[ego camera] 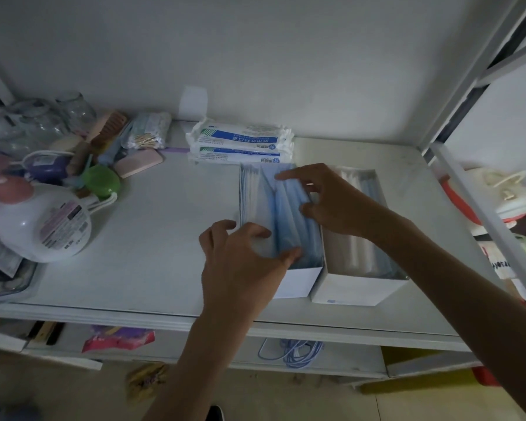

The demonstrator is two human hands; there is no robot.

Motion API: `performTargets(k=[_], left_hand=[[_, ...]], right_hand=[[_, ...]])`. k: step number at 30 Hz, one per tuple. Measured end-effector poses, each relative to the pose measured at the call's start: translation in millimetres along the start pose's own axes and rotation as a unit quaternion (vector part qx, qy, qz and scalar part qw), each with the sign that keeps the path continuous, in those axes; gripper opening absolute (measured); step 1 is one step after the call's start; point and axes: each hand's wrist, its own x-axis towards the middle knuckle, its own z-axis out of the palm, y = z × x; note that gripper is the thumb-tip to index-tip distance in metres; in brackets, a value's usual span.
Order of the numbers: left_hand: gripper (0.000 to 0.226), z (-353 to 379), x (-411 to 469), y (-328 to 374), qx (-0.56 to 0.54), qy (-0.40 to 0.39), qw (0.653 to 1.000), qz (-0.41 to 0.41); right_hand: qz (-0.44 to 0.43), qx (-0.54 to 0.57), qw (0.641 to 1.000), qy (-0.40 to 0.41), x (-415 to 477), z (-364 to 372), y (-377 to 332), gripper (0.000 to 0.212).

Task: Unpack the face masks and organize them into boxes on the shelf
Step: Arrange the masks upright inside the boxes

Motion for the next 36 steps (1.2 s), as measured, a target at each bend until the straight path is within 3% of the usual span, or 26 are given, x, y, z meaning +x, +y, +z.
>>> performTargets(k=[4, 8, 14, 17, 20, 22, 25, 27, 29, 31, 33, 35, 36], left_hand=[[0.074, 1.5, 3.7, 6.4, -0.014, -0.021, 0.999, -0.028], [0.071, 2.9, 4.9, 5.4, -0.085, -0.011, 0.996, -0.039], [0.053, 6.4, -3.8, -1.8, -0.141, 0.045, 0.988, -0.038], [0.051, 6.7, -8.6, -1.9, -0.158, 0.069, 0.985, -0.019], [0.052, 5.5, -10.6, -5.4, -0.175, 0.075, 0.982, -0.007], [0.059, 3.5, -11.3, -6.0, -0.19, 0.069, 0.979, -0.006], [0.08, -1.3, -10.6, -3.3, -0.206, 0.058, 0.977, -0.01], [0.08, -1.6, -9.7, -2.9, -0.191, 0.059, 0.98, 0.007], [0.073, -0.1, -9.1, -5.1, -0.181, 0.064, 0.981, 0.019], [0.068, 2.2, -8.7, -7.9, -0.181, 0.059, 0.982, 0.016], [0.063, 3.1, -8.1, -9.6, -0.196, 0.049, 0.979, 0.012], [0.052, 0.9, -8.3, -10.8, -0.221, 0.028, 0.975, 0.008], [0.047, -0.7, -8.8, -12.7, -0.238, 0.012, 0.971, 0.009]], right_hand=[[0.004, -0.046, 0.999, 0.02, -2.4, -1.1, -5.8, 0.017], [-0.007, -0.105, 0.994, 0.028, -2.0, -1.4, 0.8, 0.032], [0.034, -0.042, 0.998, 0.045, -2.0, -3.2, -3.2, 0.059], [0.071, 0.054, 0.993, 0.072, -1.9, -4.2, -8.0, 0.062], [0.076, 0.027, 0.991, 0.104, -1.3, -5.5, -9.3, 0.049], [0.057, -0.003, 0.992, 0.114, -4.6, -4.1, -14.3, 0.051], [-0.049, -0.137, 0.984, 0.099, -6.0, 0.9, -19.8, 0.067], [-0.09, -0.163, 0.981, 0.057, -1.3, 2.0, -25.8, 0.045], [-0.03, -0.15, 0.988, -0.006, 5.1, -0.6, -38.7, 0.014], [0.103, -0.041, 0.99, -0.085, 14.3, -3.8, -50.6, 0.022], [0.233, 0.154, 0.95, -0.143, 21.8, -2.3, -58.7, 0.038], [0.265, 0.183, 0.934, -0.153, 25.4, 0.2, -62.7, 0.044], [0.266, 0.174, 0.936, -0.152, 24.6, 0.6, -62.4, 0.037]])
